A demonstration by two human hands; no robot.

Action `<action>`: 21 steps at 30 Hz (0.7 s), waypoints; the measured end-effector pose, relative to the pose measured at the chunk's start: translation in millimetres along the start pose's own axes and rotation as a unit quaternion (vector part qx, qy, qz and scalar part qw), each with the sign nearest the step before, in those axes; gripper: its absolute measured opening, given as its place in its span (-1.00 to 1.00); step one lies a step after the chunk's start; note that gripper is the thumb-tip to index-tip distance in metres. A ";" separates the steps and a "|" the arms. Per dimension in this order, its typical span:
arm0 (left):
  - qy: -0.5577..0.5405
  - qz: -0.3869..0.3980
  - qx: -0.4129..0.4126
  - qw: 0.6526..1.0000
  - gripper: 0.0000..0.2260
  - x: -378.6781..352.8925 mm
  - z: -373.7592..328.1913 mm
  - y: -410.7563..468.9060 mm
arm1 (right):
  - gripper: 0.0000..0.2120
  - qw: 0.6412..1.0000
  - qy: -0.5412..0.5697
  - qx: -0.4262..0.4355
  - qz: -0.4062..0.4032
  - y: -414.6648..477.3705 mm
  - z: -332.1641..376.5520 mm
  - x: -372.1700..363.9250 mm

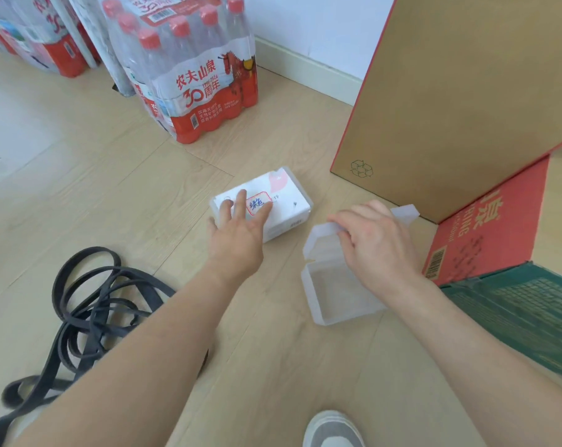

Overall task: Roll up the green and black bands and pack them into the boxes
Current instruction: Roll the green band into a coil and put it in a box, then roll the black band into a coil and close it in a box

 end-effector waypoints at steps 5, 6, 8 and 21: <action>-0.026 0.022 0.010 0.999 -0.55 -9.7 9.3 0.0 | -0.84 0.999 -0.005 0.032 -0.033 5.0 6.5 3.8; -0.037 0.017 0.004 0.999 -0.52 -12.6 12.0 0.0 | -0.83 0.999 -0.002 0.037 -0.032 5.9 7.3 1.8; -0.083 0.007 0.002 0.996 -0.47 -10.9 16.7 2.6 | -0.83 0.999 0.001 0.047 -0.021 11.1 7.2 -1.6; -0.404 0.086 -0.147 0.899 -0.54 -30.1 -49.4 -63.8 | -0.73 0.990 -0.072 -0.053 0.105 57.0 -12.7 -2.6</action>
Point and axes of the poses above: each hand's wrist, its own y-axis towards the middle knuckle, its own x-axis out of the back of the hand, z = x × y, the point moved 5 cm from there along y, towards the middle knuckle, and after that the axes turned 13 degrees about z, right-handed, at the moved point
